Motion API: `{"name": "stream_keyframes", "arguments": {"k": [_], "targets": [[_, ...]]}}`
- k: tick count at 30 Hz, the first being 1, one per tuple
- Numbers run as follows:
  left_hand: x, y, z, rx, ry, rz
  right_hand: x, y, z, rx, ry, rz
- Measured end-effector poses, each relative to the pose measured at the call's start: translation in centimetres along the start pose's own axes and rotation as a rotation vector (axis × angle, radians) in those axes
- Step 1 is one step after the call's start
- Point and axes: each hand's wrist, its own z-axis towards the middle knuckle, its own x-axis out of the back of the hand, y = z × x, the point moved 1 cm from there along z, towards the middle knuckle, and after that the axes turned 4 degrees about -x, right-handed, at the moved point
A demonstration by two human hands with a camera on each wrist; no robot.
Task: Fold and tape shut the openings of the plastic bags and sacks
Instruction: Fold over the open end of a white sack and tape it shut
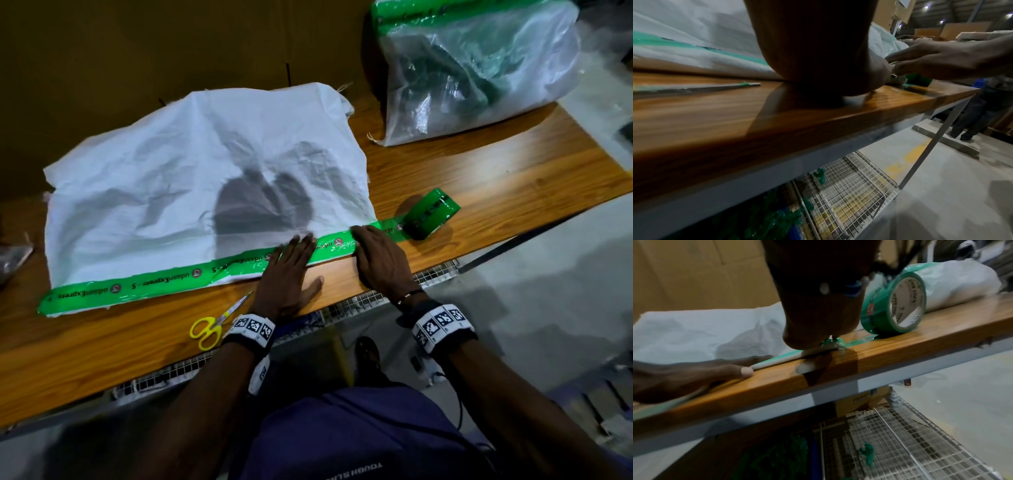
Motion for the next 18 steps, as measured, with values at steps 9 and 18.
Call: {"name": "stream_keyframes", "arguments": {"k": [9,18], "targets": [[0.2,0.0,0.5,0.019,-0.028,-0.004,-0.7,1.4,0.7,0.049,-0.031,-0.037],[0.7,-3.2,-3.2,0.047,-0.045,0.047,-2.8,-3.9,-0.6,0.176,-0.066,-0.071]]}}
